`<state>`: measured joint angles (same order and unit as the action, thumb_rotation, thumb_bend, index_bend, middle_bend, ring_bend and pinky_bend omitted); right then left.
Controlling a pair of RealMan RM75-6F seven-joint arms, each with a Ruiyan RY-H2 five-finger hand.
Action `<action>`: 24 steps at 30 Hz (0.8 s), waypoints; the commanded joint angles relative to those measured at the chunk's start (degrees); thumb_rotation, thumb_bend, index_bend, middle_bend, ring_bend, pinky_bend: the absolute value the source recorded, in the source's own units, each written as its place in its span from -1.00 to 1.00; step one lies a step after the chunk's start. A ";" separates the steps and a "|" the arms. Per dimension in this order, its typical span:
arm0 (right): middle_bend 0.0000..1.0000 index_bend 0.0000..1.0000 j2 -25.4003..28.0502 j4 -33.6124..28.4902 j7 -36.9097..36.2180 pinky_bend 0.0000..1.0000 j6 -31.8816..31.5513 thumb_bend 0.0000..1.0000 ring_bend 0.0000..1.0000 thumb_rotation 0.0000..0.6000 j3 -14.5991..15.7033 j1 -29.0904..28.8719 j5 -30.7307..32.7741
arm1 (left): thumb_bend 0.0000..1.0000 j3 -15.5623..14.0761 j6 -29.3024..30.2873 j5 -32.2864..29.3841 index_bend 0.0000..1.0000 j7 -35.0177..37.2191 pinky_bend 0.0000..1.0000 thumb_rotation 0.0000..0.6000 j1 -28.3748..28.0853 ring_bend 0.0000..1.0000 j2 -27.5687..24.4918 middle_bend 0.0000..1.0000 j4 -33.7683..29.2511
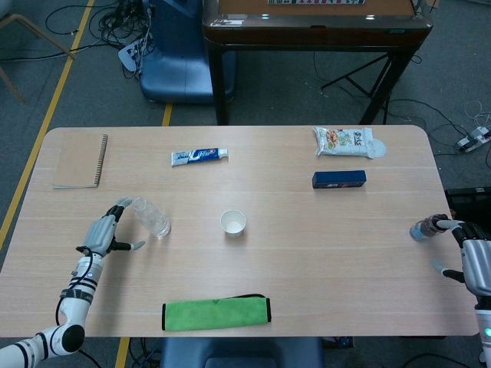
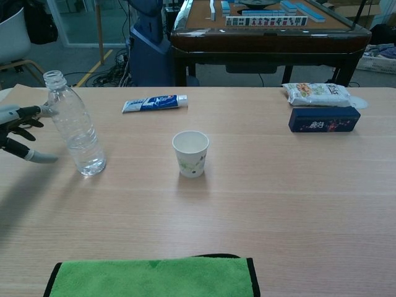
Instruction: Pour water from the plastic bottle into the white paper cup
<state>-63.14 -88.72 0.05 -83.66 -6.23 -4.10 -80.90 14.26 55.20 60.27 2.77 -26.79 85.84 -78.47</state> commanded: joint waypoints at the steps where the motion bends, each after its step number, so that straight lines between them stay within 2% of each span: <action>1: -0.35 -0.38 0.06 0.01 -0.17 -0.11 0.03 -1.00 -0.49 1.00 0.00 0.01 0.01 | -1.00 0.20 0.95 -0.99 -1.00 -1.34 -0.61 1.00 -0.31 -0.80 0.97 -1.00 -0.16; 24: -0.35 -0.38 0.49 0.04 -1.34 -0.11 -0.53 -1.00 -0.49 1.00 -0.16 0.30 -0.07 | -1.00 3.06 -2.72 -8.33 -1.00 -0.11 -0.59 1.00 -3.89 -0.80 4.17 -1.00 -1.16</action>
<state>-62.65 -88.67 -1.29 -84.18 -6.38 -3.80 -80.97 17.12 52.66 52.22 2.36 -30.55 89.83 -79.65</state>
